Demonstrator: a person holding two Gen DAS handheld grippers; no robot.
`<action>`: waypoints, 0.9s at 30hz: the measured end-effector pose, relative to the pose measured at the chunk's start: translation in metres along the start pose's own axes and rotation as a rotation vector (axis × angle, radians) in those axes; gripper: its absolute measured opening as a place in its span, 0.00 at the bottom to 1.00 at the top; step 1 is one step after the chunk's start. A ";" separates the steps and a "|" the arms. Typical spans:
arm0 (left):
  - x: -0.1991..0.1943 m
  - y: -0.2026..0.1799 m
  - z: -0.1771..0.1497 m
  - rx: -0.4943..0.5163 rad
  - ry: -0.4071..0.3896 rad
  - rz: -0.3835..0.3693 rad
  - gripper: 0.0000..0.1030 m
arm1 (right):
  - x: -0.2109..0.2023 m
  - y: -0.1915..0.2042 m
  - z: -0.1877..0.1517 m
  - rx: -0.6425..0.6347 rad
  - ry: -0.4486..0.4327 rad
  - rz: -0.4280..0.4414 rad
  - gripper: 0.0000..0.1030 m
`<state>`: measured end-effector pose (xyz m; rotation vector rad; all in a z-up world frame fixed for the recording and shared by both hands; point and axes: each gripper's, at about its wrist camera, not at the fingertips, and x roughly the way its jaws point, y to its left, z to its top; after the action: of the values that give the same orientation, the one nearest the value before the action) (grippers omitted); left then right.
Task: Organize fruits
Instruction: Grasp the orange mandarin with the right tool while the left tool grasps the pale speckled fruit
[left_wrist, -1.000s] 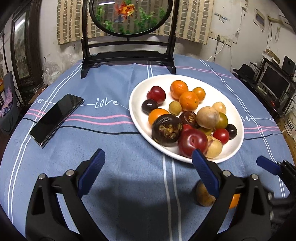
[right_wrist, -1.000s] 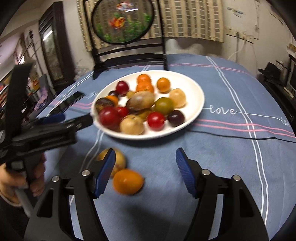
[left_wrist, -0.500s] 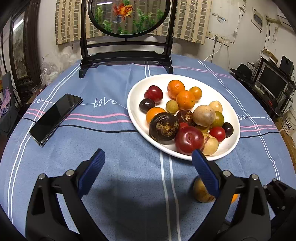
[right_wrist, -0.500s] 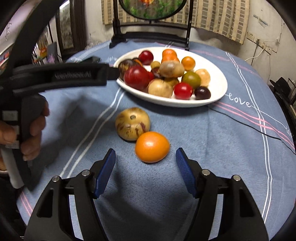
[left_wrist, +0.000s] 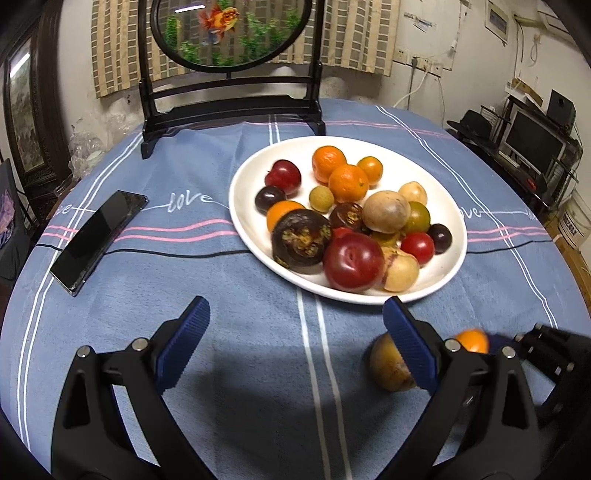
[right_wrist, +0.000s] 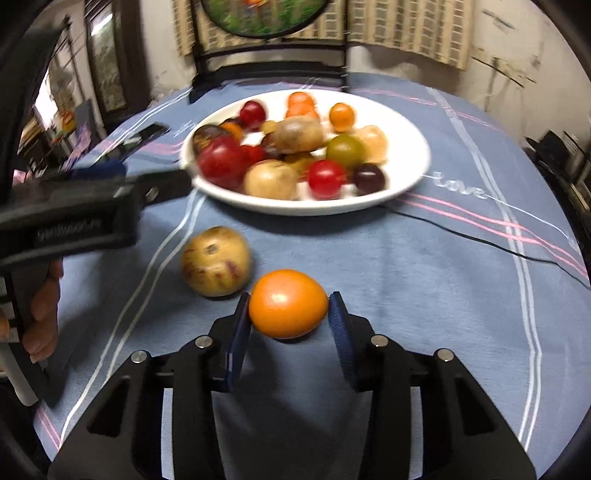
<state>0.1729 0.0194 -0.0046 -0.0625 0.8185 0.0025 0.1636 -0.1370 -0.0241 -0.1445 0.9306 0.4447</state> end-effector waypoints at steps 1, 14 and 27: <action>0.000 -0.002 -0.001 0.004 0.006 -0.011 0.94 | -0.002 -0.008 0.000 0.020 -0.005 -0.011 0.41; 0.007 -0.046 -0.025 0.115 0.073 -0.079 0.94 | -0.012 -0.042 -0.014 0.125 -0.017 -0.034 0.41; 0.019 -0.051 -0.031 0.136 0.097 -0.084 0.75 | -0.015 -0.045 -0.015 0.133 -0.023 -0.025 0.41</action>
<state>0.1643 -0.0342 -0.0369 0.0314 0.9106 -0.1357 0.1640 -0.1867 -0.0245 -0.0298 0.9319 0.3598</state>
